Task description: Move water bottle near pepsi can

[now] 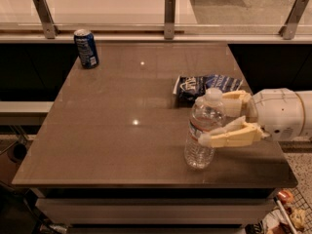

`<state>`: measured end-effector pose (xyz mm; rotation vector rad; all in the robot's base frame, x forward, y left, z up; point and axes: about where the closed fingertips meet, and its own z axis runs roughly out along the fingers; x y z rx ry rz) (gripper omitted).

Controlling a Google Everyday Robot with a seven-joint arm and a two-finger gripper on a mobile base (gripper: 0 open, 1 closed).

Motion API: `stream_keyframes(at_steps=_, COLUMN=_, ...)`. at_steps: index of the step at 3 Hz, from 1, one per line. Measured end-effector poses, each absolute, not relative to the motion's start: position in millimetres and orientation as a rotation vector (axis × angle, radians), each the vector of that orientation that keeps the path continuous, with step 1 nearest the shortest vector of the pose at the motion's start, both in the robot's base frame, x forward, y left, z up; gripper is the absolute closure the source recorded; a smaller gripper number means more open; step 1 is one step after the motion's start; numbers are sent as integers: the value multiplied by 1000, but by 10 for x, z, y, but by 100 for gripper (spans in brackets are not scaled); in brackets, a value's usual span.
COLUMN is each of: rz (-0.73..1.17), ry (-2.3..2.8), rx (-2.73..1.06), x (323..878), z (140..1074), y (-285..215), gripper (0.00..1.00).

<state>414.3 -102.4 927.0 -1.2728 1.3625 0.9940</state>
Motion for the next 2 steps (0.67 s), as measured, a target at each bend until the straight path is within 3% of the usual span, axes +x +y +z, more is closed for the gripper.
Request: stream_keyframes(at_steps=2, rz=996, ry=1357, rx=-1282, x=4134, z=9289, y=-979, gripper=85)
